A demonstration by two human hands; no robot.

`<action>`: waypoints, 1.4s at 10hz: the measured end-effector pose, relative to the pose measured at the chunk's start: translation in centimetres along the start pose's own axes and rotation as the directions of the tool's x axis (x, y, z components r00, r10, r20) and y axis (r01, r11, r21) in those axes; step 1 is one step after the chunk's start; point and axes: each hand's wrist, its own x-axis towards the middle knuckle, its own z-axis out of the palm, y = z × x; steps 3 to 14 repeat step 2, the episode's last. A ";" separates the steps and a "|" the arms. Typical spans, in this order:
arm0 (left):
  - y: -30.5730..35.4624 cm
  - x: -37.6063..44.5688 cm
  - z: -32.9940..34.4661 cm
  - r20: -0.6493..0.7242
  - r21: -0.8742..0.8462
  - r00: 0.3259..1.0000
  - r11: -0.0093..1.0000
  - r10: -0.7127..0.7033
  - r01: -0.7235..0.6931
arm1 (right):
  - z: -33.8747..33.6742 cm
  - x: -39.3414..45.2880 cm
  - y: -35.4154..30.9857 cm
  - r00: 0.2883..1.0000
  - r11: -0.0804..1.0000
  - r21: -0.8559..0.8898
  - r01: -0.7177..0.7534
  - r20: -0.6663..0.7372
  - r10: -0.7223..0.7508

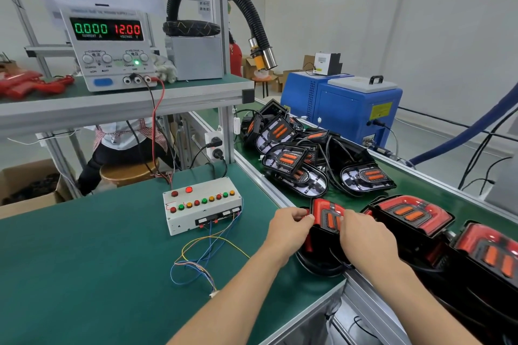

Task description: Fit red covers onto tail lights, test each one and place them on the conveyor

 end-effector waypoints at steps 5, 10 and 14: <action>0.2 -0.3 0.2 0.011 0.017 1.000 1.000 0.003 -0.003 | 0.3 -0.2 0.1 1.000 1.000 -0.011 -0.006 -0.014 0.006; 0.2 -0.3 0.2 0.011 0.017 1.000 1.000 0.003 -0.003 | 0.3 -0.2 0.1 1.000 1.000 -0.011 -0.006 -0.014 0.006; 0.2 -0.3 0.2 0.011 0.017 1.000 1.000 0.003 -0.003 | 0.3 -0.2 0.1 1.000 1.000 -0.011 -0.006 -0.014 0.006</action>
